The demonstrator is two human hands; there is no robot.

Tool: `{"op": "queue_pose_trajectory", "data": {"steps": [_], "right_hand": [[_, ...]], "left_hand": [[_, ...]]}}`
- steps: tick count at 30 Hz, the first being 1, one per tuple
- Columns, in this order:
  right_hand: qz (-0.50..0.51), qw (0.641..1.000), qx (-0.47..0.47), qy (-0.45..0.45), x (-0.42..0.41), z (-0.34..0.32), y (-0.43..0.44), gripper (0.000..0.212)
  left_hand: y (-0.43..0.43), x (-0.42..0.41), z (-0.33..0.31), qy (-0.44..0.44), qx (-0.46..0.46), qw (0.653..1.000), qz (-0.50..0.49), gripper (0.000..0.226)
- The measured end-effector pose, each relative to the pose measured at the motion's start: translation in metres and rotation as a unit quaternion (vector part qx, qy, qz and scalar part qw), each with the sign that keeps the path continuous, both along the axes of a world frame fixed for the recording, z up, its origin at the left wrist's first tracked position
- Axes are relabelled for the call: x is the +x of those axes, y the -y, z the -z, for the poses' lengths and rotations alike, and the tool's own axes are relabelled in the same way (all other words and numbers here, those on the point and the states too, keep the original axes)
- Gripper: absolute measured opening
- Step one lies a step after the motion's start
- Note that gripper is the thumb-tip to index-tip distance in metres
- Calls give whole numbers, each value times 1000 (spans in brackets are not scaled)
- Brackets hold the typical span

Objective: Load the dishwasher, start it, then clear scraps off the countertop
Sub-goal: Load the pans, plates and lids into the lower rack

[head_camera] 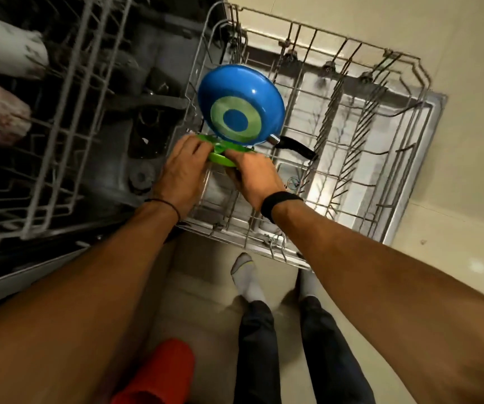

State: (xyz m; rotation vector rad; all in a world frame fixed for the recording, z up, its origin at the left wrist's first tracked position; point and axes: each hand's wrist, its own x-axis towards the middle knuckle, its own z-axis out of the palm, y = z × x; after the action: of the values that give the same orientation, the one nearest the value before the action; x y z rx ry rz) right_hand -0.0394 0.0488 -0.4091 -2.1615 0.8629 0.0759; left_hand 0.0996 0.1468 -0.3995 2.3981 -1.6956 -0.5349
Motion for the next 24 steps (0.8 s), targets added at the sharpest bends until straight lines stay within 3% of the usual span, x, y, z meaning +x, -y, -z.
{"op": "queue_pose_trajectory", "data": {"steps": [10,24], "right_hand": [[16,1000,-1,-26,20,13,14,24],[36,994,47,-88,41,33,44,21]], "left_hand": [[15,11,16,-1,26,1000,-14,48],[54,29,38,-4,78,996,-34,50]]}}
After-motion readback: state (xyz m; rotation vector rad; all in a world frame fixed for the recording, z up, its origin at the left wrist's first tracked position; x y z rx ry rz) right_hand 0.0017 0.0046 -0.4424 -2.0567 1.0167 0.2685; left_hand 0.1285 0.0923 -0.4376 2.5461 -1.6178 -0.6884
